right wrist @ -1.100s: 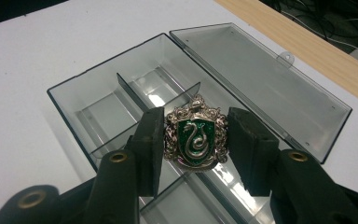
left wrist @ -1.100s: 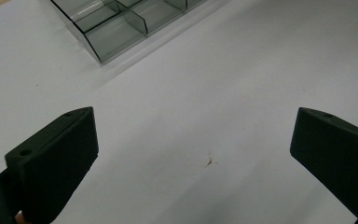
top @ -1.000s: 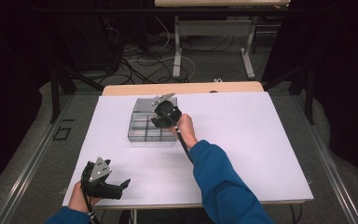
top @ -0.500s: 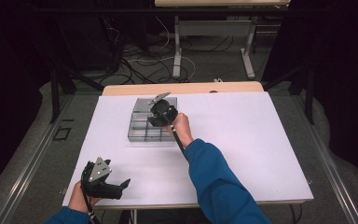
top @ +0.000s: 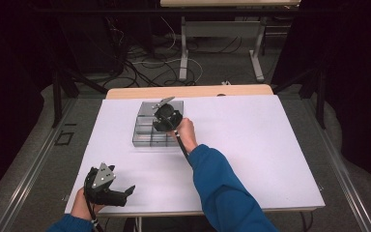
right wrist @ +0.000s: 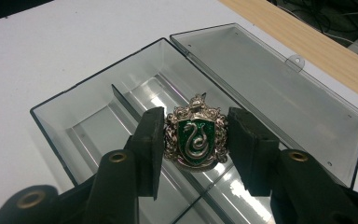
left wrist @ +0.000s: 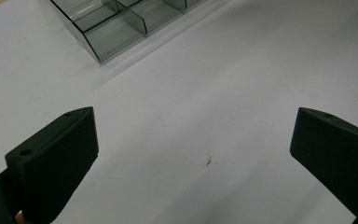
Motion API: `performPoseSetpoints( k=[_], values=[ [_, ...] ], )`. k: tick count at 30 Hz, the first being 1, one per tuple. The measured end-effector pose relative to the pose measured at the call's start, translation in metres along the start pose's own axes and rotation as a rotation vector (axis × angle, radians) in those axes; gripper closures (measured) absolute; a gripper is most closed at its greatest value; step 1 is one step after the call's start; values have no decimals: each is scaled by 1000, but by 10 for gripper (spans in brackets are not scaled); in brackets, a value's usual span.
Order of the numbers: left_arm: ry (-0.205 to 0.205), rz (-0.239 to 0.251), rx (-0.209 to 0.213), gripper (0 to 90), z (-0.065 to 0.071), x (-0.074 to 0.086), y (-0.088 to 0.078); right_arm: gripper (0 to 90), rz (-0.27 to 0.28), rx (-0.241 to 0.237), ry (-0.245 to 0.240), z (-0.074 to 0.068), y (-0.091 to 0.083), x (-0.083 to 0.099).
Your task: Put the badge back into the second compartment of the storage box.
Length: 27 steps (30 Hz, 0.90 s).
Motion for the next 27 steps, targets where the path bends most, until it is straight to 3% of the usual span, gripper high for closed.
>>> performPoseSetpoints(
  k=[6, 12, 15, 27],
  values=[
    [4, 1, -4, 10, -1, 0, 0, 570, -9, 14, -29, 6, 5, 1],
    [-1, 0, 2, 10, 0, 0, 0, 570, -24, 22, 11, 9, 11, 3],
    [-1, 1, 2, 10, 0, 0, 0, 570, -28, 22, -17, 11, 14, 3],
    [2, 2, -3, 10, -1, 0, 0, 563, -34, 30, -9, 13, 16, 4]
  ],
)
Point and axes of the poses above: each handheld gripper's, and its own axes: y roughly forward along the jaws, x roughly out of its underside, z roughly to its right, the point moved 10 cm from there along y, roughly forward along the jaws, and after that the axes turned 5 degrees about -x, right-handed, at the moved point
